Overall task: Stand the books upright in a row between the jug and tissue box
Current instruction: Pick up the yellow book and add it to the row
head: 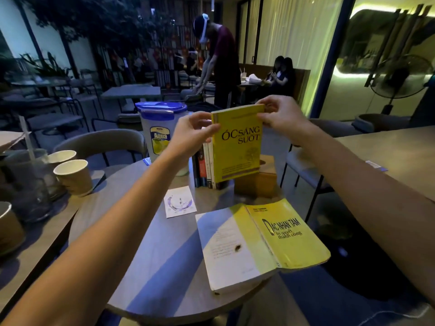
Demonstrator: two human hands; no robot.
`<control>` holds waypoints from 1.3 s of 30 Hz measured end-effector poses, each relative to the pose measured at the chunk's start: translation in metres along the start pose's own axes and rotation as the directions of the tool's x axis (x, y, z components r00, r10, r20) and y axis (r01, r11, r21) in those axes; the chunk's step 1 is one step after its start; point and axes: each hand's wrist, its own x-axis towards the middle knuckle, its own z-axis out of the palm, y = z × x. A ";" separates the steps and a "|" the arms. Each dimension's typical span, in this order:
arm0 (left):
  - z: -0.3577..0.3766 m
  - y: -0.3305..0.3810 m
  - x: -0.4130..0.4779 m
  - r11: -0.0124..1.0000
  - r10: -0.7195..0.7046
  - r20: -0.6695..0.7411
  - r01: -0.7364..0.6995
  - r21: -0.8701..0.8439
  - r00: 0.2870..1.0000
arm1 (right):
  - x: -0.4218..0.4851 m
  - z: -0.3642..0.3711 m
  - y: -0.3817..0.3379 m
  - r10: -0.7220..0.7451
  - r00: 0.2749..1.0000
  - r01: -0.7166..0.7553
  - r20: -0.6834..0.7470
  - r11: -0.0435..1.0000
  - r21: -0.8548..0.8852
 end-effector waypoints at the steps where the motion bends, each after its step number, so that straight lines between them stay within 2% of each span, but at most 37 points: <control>1: 0.000 0.002 0.002 1.000 0.018 -0.019 -0.019 -0.008 1.000 | 0.009 0.002 -0.003 -0.017 1.000 0.017 -0.019 1.000 -0.022; 5: 0.000 0.009 0.009 0.996 0.089 -0.097 -0.090 -0.011 0.991 | 0.038 0.013 -0.012 -0.067 0.996 0.064 -0.052 0.996 -0.065; 10: 0.007 -0.001 0.013 0.986 0.137 -0.135 -0.121 0.117 0.981 | 0.055 0.032 -0.011 -0.084 0.993 0.078 -0.082 0.994 -0.071; 19: 0.031 -0.034 0.013 0.932 0.178 -0.140 -0.121 0.341 0.974 | 0.068 0.069 0.004 0.157 0.983 -0.164 0.091 0.984 0.075; 25: 0.035 -0.063 0.016 0.904 0.175 -0.165 -0.092 0.417 0.971 | 0.069 0.091 0.013 0.217 0.965 -0.233 0.150 0.968 0.095; 28: 0.035 -0.074 0.019 0.852 0.231 -0.145 -0.128 0.508 0.962 | 0.070 0.101 0.015 0.168 0.968 -0.168 0.185 0.986 -0.011; 33: 0.038 -0.075 0.023 0.768 0.259 -0.161 -0.102 0.633 0.952 | 0.076 0.108 0.024 0.173 0.970 -0.164 0.168 0.984 -0.070; 39: 0.032 -0.085 0.021 0.605 0.254 -0.102 -0.076 0.793 0.962 | 0.077 0.111 0.043 0.194 0.970 -0.189 0.150 0.981 -0.042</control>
